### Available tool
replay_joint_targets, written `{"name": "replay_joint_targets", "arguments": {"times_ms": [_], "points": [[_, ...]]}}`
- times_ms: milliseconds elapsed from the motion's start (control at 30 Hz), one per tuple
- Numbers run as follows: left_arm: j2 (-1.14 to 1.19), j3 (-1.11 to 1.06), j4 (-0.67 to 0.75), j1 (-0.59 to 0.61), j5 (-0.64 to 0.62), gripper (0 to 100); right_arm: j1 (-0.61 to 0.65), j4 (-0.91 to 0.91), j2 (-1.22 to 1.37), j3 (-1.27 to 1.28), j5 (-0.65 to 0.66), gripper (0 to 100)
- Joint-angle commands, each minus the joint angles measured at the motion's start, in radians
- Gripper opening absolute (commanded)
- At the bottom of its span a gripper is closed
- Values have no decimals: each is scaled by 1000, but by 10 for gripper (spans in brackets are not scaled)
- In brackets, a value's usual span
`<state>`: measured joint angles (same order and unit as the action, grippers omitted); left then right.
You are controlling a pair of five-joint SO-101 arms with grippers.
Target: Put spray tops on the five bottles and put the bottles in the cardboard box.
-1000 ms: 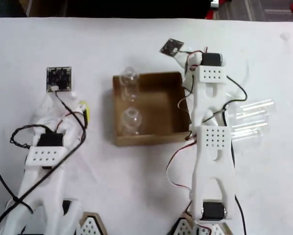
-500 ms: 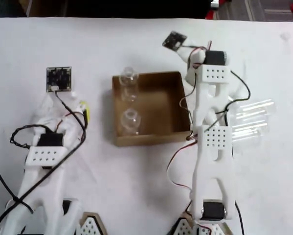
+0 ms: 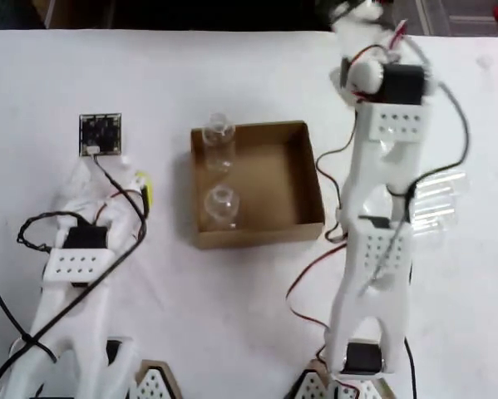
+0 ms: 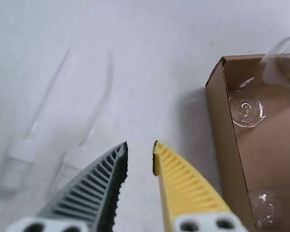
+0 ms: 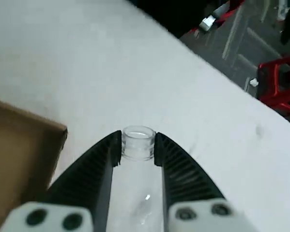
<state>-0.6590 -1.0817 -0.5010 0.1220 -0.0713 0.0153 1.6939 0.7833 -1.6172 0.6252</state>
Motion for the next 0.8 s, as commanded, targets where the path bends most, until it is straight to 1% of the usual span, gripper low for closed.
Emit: {"name": "replay_joint_targets", "arguments": {"times_ms": [0, 133, 267, 333, 433, 567, 600, 667, 767], "points": [[-30, 6, 23, -10, -3, 94, -13, 33, -265, -37, -241, 15], [-30, 6, 23, -8, -3, 94, -13, 38, -389, -35, -400, 15], [-30, 6, 21, -8, -3, 94, -5, 39, -516, 71, -454, 15], [-30, 6, 25, -8, -3, 94, 2, 39, -604, 189, -456, 15], [-30, 6, 26, -8, -3, 94, 30, 36, -765, 437, -457, 15], [-30, 6, 26, -8, -3, 94, 94, 18, -975, 767, -460, 15], [-30, 6, 26, -8, -3, 94, 114, -8, -1023, 841, -463, 15], [-30, 6, 23, -8, -3, 94, 153, -77, -1101, 984, -509, 15], [-30, 6, 23, -8, -3, 94, 200, -226, -1190, 1211, -571, 22]]}}
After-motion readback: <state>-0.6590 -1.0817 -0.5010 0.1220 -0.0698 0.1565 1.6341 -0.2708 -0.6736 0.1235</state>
